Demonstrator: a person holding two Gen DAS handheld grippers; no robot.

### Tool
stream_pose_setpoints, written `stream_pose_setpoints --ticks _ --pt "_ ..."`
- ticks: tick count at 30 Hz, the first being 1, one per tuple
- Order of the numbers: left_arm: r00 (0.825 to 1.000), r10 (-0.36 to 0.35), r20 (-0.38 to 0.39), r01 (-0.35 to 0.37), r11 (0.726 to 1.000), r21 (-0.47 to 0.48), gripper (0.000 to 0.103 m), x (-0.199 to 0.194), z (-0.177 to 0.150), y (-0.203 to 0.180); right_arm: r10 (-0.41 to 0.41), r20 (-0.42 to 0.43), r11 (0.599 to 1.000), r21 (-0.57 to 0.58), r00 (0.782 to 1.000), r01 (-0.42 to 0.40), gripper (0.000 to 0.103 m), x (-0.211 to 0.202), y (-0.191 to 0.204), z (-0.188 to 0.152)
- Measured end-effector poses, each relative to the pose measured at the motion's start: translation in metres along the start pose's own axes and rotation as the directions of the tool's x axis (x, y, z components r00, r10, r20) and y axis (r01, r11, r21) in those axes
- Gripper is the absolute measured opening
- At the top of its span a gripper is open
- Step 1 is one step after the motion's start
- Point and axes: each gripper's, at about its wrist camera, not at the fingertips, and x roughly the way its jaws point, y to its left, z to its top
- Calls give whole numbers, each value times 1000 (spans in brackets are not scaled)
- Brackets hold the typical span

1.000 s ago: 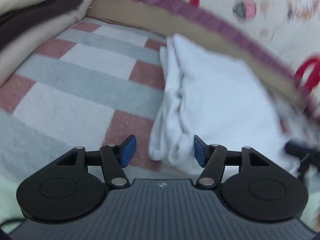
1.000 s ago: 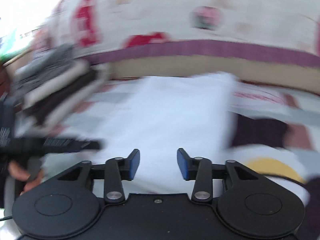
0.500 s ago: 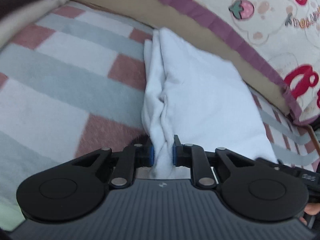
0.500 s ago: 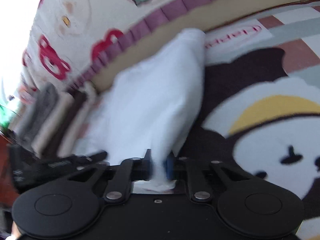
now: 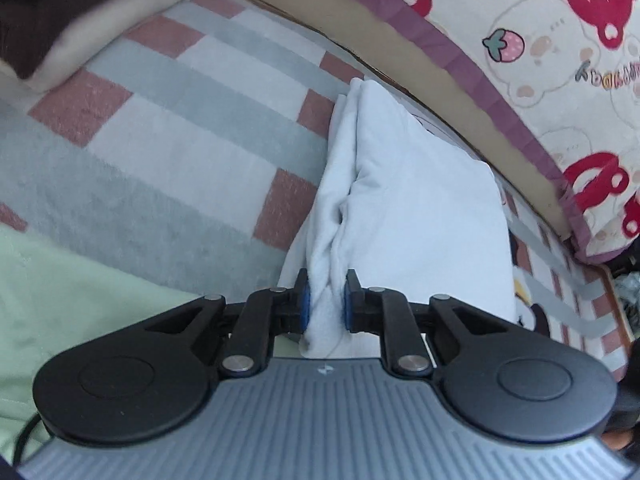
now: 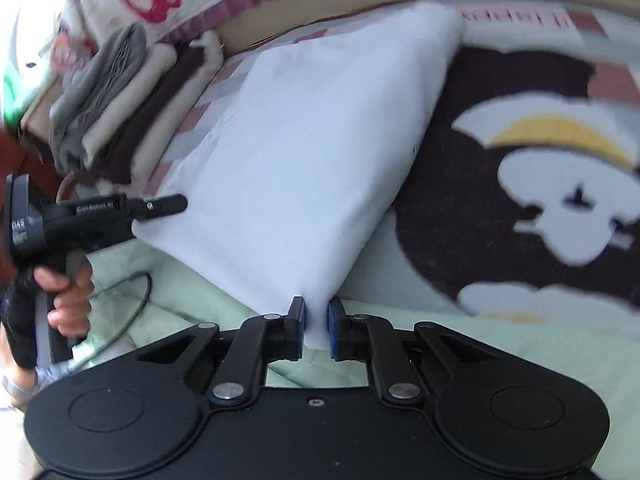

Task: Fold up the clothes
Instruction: 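Grasp the folded shirt edge with the left gripper while the right gripper releases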

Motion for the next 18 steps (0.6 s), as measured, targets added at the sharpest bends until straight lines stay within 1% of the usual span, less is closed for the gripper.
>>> stream_pose_setpoints --ticks 1,2,3,4,5,6,7,8,9,10,11,14,15,16,17,18 --pt "1000 13 -1 -13 1000 21 15 1 0 -2 -6 0 1000 -15 1000 6 11 -4 2 3" --pt "1000 24 -2 -24 999 40 15 1 1 -5 -26 1 999 -29 1000 26 5 -8 3 4" --pt "1000 31 -5 -31 998 53 15 2 1 -6 -55 5 997 -45 998 55 5 -11 4 3" --pt "999 38 -8 -37 997 67 15 3 1 -7 -77 16 995 -57 997 78 6 -15 5 3" --pt "999 43 -10 -42 996 76 15 3 1 -7 -55 77 997 -47 996 59 14 -22 -2 9" --pt "999 42 -11 -41 996 74 15 4 0 -6 -33 137 999 -38 990 39 15 -29 -8 14" --pt "999 42 -12 -41 997 71 15 6 0 -5 -12 196 999 -30 980 18 29 -36 -14 19" --pt "999 41 -13 -40 997 69 15 7 0 -4 7 252 1000 -20 968 -2 55 -41 -20 26" --pt "999 41 -14 -40 997 66 16 8 0 -3 9 281 1000 11 960 -13 62 -37 -26 39" --pt "999 40 -16 -39 997 64 16 9 0 -2 9 301 999 46 954 -24 63 -32 -32 53" --pt "999 42 -19 -41 997 61 16 10 -1 -2 -3 264 995 94 964 -23 63 -18 -33 67" --pt "999 44 -23 -42 997 61 16 13 -2 -1 -27 198 993 115 980 5 61 22 -37 89" --pt "999 44 -25 -43 997 61 16 14 -2 -1 -56 233 995 95 971 35 61 27 -40 95" --pt "998 47 -28 -46 997 63 16 15 -2 -1 -84 268 995 77 960 65 56 32 -43 101" --pt "998 52 -31 -50 996 72 16 15 -2 -2 -110 304 994 59 946 97 39 37 -46 106" --pt "998 57 -33 -55 995 80 16 16 -2 -3 -136 336 991 46 932 128 33 41 -50 113"
